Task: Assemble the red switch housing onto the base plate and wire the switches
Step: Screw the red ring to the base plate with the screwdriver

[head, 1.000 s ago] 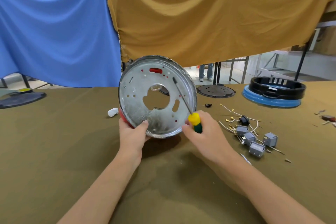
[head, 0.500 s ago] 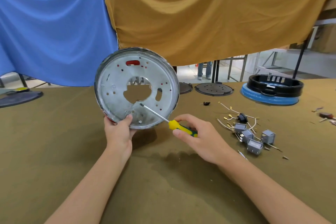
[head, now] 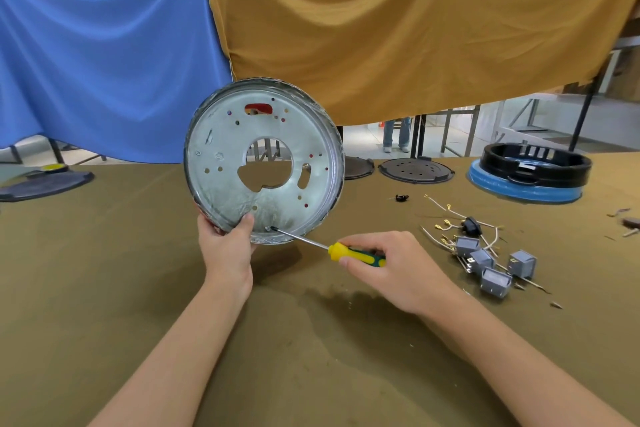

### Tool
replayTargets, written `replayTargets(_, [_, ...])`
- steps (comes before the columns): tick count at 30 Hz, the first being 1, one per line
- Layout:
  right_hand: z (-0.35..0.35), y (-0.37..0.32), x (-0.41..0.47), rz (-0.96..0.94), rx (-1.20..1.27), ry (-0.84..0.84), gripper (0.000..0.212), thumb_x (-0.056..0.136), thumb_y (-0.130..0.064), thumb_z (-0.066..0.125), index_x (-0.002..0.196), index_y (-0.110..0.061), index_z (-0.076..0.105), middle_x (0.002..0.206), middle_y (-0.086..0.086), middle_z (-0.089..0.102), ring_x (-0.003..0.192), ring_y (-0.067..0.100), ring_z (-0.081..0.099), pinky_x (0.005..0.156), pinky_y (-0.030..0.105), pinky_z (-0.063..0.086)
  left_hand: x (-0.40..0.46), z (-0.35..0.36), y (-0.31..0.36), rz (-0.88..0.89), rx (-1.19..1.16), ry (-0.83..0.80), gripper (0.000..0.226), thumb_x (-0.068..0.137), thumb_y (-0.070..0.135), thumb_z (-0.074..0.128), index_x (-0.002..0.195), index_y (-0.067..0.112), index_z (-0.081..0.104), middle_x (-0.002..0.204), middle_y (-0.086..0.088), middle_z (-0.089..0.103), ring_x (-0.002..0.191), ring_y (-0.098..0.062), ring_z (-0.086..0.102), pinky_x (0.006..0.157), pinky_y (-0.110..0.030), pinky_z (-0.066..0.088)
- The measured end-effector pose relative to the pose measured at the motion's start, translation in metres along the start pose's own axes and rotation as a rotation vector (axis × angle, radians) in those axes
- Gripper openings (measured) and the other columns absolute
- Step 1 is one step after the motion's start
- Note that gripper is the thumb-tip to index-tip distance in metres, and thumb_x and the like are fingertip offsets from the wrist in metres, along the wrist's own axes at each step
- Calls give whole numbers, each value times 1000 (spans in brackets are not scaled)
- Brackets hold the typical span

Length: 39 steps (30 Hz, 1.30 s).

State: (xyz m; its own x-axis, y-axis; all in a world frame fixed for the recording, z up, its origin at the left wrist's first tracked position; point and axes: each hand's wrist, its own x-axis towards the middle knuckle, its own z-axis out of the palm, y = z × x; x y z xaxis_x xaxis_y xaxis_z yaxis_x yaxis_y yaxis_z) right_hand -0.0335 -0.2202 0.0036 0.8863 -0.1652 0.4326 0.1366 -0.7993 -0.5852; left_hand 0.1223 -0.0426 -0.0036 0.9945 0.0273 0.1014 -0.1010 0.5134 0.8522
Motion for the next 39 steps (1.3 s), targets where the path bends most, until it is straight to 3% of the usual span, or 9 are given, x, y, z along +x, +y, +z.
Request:
replayTargets(13, [1, -3, 0, 19, -20, -14, 25, 91, -38, 65, 114, -31, 73, 92, -15, 74, 84, 7, 65, 80, 34, 54, 0, 1, 0, 16, -6, -7, 54, 90, -5, 65, 135, 18, 48, 116, 8, 66, 105, -14, 67, 86, -39, 58])
replayTargets(21, [1, -6, 1, 15, -95, -12, 28, 92, -42, 63, 118, -34, 71, 98, -19, 73, 88, 3, 65, 81, 30, 54, 0, 0, -3, 98, 64, -17, 56, 87, -4, 68, 133, 23, 51, 122, 7, 65, 113, -16, 65, 102, -45, 51])
replayTargets(24, [2, -8, 0, -20, -185, 7, 32, 92, -44, 62, 122, -35, 68, 105, -19, 73, 94, 5, 65, 85, 31, 54, -2, 1, -4, 190, 155, -32, 53, 87, -3, 69, 111, 42, 54, 113, 18, 65, 106, 0, 65, 102, -34, 49])
replayTargets(26, [2, -10, -1, -54, -245, 22, 33, 93, -45, 61, 123, -34, 66, 106, -16, 72, 96, 9, 65, 85, 33, 54, -4, 1, -5, 248, 234, -43, 53, 88, -3, 68, 106, 45, 52, 106, 24, 65, 97, 11, 63, 98, -26, 49])
replayTargets(30, [4, -16, -4, -124, -366, 33, 34, 91, -42, 59, 124, -34, 63, 102, -13, 60, 85, 13, 63, 74, 33, 54, -7, 3, -5, 300, 341, -65, 53, 89, -2, 65, 99, 48, 49, 88, 39, 64, 84, 18, 62, 83, -17, 47])
replayTargets(34, [3, -18, -6, -64, -139, 13, 26, 80, -20, 65, 105, -27, 63, 95, -11, 53, 78, 7, 56, 68, 24, 47, -7, 2, -4, 309, 354, -45, 53, 89, -2, 64, 98, 47, 49, 86, 37, 65, 82, 17, 62, 81, -15, 46])
replayTargets(37, [4, -21, -1, 140, 284, 138, 12, 80, -8, 70, 85, -19, 67, 78, -2, 65, 63, 9, 58, 57, 22, 45, -6, 0, -5, 315, 345, -15, 51, 89, -3, 64, 97, 45, 48, 91, 24, 65, 79, 18, 61, 82, -16, 46])
replayTargets(39, [3, -21, 2, 295, 566, 211, 5, 86, -10, 71, 83, -10, 67, 77, 10, 69, 57, 19, 64, 49, 25, 48, -7, 0, -5, 317, 362, -10, 51, 89, -3, 64, 96, 45, 48, 94, 21, 63, 77, 17, 61, 83, -17, 47])
